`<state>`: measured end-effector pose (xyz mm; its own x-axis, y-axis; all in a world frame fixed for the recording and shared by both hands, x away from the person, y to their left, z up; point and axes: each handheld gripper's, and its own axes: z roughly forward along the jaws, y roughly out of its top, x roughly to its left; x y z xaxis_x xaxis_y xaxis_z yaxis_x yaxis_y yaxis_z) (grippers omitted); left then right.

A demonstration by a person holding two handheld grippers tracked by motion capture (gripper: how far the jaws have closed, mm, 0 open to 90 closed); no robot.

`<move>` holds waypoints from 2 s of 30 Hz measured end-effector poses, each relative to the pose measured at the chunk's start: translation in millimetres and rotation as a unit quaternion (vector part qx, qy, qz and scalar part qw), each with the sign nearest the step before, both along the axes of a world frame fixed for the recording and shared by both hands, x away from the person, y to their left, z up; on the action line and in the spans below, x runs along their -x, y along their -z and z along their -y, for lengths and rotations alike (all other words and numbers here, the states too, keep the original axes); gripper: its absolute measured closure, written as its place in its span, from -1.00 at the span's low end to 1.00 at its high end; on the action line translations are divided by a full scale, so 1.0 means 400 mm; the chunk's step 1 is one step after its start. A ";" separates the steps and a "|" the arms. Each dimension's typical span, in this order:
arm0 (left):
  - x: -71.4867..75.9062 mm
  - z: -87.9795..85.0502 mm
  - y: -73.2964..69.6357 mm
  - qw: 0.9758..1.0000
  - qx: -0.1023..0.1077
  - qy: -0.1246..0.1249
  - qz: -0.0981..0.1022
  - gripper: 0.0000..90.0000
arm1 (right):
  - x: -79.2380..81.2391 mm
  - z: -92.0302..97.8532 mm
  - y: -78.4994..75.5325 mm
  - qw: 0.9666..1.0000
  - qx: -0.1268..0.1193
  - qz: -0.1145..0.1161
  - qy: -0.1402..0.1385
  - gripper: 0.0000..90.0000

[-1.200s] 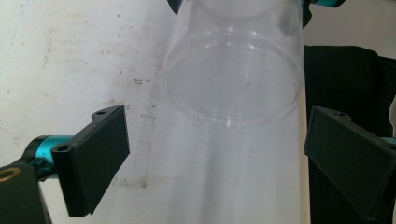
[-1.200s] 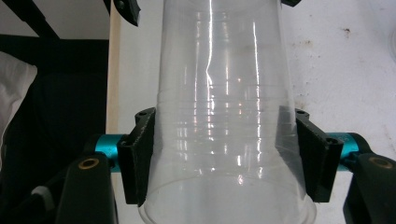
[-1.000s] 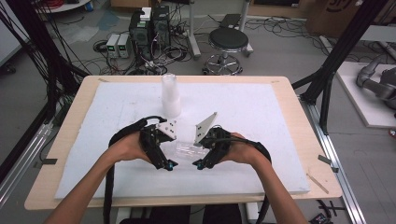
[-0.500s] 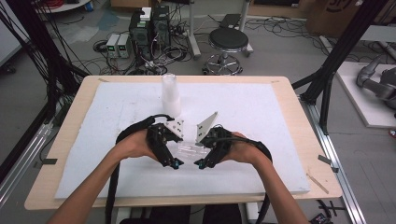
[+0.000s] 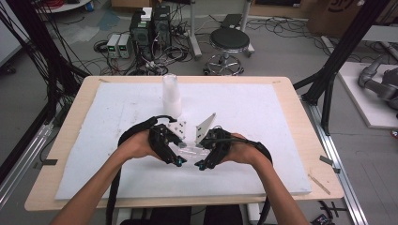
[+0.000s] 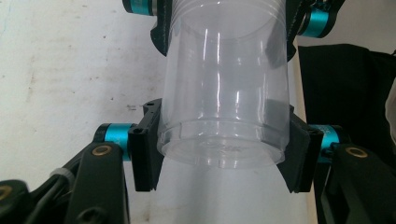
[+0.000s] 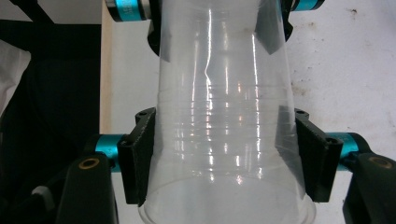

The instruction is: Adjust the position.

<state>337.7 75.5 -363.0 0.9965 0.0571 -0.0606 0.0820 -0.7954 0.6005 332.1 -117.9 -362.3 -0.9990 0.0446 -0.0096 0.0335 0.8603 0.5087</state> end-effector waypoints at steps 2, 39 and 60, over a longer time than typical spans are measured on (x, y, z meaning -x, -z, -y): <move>0.001 -0.001 0.002 1.000 0.002 -0.003 0.000 -0.08 | 0.001 0.000 0.000 1.000 -0.001 0.003 0.000 -0.32; 0.020 -0.151 0.121 0.950 0.300 -0.085 0.002 -0.07 | 0.001 0.151 -0.033 0.948 -0.307 0.003 0.081 -0.70; 0.023 -0.150 0.108 0.914 0.398 -0.076 -0.015 -0.07 | 0.005 0.154 0.013 0.918 -0.386 -0.006 0.087 -0.69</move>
